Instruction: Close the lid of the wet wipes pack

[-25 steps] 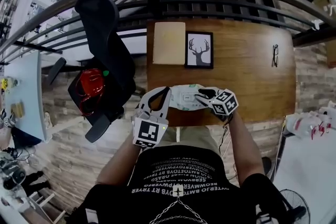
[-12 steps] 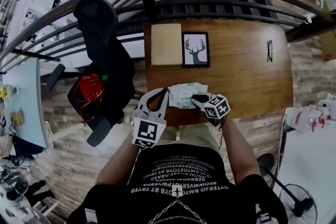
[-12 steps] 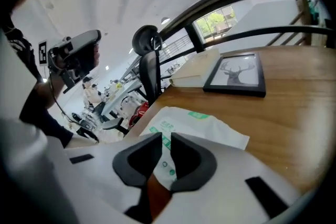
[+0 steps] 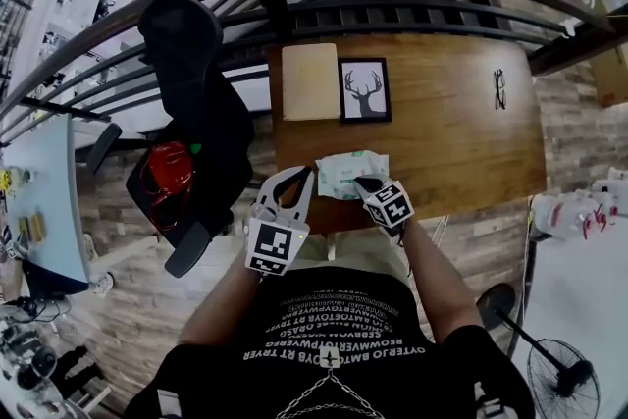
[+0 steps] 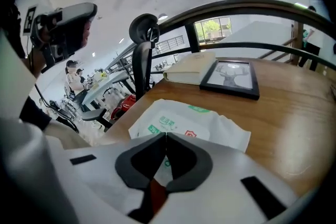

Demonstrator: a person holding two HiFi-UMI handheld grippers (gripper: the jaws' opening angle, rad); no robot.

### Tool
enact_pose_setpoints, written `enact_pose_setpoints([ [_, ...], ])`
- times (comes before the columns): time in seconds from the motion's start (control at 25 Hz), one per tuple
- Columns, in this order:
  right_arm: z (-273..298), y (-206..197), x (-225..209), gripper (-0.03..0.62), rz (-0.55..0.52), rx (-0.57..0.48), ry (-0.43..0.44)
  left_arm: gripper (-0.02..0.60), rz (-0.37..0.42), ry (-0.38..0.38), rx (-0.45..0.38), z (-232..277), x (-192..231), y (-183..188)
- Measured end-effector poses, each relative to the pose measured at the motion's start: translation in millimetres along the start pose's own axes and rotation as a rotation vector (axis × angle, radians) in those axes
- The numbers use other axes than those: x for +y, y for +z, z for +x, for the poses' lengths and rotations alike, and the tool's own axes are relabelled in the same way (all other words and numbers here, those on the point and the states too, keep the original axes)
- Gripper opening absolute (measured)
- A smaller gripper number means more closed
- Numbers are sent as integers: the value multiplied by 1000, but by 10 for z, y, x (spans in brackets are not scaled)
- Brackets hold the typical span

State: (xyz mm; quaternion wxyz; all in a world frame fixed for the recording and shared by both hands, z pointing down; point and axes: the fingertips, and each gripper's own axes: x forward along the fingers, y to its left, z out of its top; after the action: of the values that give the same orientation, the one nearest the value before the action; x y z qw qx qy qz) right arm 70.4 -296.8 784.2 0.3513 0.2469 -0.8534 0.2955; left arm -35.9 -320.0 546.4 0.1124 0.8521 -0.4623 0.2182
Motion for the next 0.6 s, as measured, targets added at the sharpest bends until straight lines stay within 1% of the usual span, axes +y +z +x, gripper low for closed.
enact_pose_setpoints([
  [0.08, 25, -16, -8, 16, 0, 3, -2, 28, 8, -2, -3, -35, 14, 6],
  [0.24, 66, -2, -15, 15, -30, 41, -9, 28, 18, 1, -7, -94, 71, 22],
  [0.36, 31, 6, -31, 17, -9, 45, -29, 28, 25, 4, -21, -148, 102, 76],
  [0.48, -94, 55, 7, 15, -22, -17, -92, 28, 29, 9, -43, -225, 157, 145],
  [0.6, -369, 187, 111, 15, -7, -138, -150, 28, 7, 14, -67, -333, 201, 214],
])
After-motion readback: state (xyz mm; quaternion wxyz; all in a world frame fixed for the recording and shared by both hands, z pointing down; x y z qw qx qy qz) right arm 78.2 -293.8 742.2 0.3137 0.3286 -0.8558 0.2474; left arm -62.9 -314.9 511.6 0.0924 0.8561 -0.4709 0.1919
